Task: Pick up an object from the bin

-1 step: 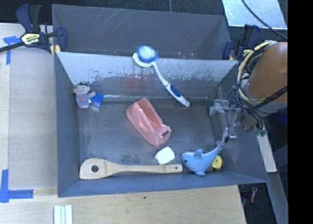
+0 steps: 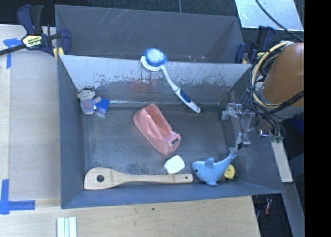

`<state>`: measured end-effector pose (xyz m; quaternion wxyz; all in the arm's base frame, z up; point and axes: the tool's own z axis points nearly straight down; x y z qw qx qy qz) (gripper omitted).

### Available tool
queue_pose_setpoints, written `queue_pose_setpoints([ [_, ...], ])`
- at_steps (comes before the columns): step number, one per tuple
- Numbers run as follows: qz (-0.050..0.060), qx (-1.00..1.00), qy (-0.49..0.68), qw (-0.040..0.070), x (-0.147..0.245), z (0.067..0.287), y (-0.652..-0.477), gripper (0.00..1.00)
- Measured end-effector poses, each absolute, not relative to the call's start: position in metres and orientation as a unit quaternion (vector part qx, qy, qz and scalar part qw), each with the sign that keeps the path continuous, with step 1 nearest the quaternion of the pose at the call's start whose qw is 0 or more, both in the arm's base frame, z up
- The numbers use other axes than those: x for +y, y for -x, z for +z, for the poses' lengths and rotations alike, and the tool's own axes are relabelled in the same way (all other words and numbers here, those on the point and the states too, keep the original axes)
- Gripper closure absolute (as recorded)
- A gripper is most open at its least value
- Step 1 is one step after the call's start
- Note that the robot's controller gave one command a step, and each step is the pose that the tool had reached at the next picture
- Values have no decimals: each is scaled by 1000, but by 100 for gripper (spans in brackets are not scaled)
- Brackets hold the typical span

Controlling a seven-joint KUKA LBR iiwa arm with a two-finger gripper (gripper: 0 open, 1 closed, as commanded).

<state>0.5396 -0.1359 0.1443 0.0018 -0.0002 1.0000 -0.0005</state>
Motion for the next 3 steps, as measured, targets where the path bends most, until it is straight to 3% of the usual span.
queue_pose_setpoints([
  [1, -1, 995, 101, 1, -122, 70, -495, 0],
  [2, -2, 997, 83, 4, -125, 142, -497, 0],
  [3, 0, 992, 130, 0, -98, 99, -491, 0],
])
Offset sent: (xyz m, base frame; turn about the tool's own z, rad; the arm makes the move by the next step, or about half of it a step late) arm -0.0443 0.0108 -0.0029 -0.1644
